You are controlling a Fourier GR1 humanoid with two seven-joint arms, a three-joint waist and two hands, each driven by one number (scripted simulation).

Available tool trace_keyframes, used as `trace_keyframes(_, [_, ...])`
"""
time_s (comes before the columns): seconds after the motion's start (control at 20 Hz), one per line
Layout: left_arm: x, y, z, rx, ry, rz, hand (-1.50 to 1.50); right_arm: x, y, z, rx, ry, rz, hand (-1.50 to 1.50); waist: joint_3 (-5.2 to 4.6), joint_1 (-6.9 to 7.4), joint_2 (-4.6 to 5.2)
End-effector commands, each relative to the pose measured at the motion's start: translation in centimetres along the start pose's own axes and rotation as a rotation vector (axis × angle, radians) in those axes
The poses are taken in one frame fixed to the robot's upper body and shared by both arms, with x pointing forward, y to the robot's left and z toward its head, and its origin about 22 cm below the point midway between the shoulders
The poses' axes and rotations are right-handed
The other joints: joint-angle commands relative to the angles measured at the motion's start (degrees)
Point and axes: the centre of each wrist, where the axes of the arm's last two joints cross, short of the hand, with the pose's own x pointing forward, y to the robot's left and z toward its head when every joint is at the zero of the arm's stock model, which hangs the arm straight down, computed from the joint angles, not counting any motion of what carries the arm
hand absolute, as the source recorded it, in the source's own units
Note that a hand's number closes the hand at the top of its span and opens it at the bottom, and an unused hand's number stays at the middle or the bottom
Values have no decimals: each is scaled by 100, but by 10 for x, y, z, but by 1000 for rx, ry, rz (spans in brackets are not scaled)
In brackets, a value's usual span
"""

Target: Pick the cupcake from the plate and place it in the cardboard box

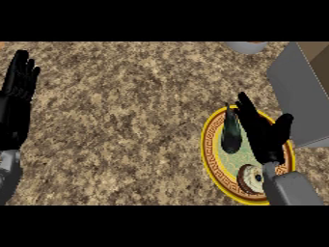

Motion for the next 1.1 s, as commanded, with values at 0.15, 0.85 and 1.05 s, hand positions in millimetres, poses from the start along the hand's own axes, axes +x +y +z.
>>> trace_keyframes(0.15, [-10,7,7,-193,-15,-112,0,128,-66,9,141,-389,146,-150,96,-159,-121])
trace_keyframes(0.85, [-29,-20,17,-417,-35,-118,0,160,-197,61,438,-607,770,-150,115,-1,-50])
trace_keyframes(1.05, [-34,-5,10,-421,-25,-122,0,156,-183,68,540,-514,950,-150,106,-7,-63])
